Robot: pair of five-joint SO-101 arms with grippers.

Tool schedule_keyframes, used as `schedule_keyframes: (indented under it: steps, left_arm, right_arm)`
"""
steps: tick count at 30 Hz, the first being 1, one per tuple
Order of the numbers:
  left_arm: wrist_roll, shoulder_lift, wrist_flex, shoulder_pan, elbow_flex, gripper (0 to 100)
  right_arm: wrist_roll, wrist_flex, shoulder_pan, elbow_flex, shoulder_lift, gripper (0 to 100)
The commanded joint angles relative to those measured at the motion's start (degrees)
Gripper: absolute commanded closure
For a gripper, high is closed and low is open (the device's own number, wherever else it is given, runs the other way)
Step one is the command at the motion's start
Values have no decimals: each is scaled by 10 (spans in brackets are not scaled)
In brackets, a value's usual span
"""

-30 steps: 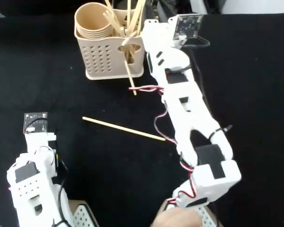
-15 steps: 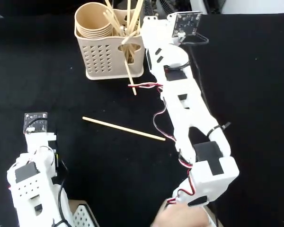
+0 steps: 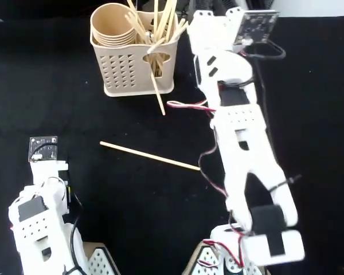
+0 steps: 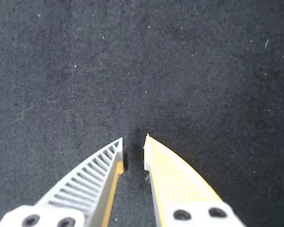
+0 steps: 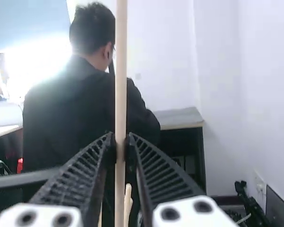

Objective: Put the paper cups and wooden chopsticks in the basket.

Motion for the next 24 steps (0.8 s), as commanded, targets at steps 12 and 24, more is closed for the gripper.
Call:
schedule_keyframes:
  steps: [12, 24]
  left_arm:
    - [0, -6, -10, 7, -3, 909]
    - [0, -6, -10, 7, -3, 909]
  right_arm:
    - [164, 407, 13, -2, -232, 986]
    - [251, 761, -112, -1, -342, 986]
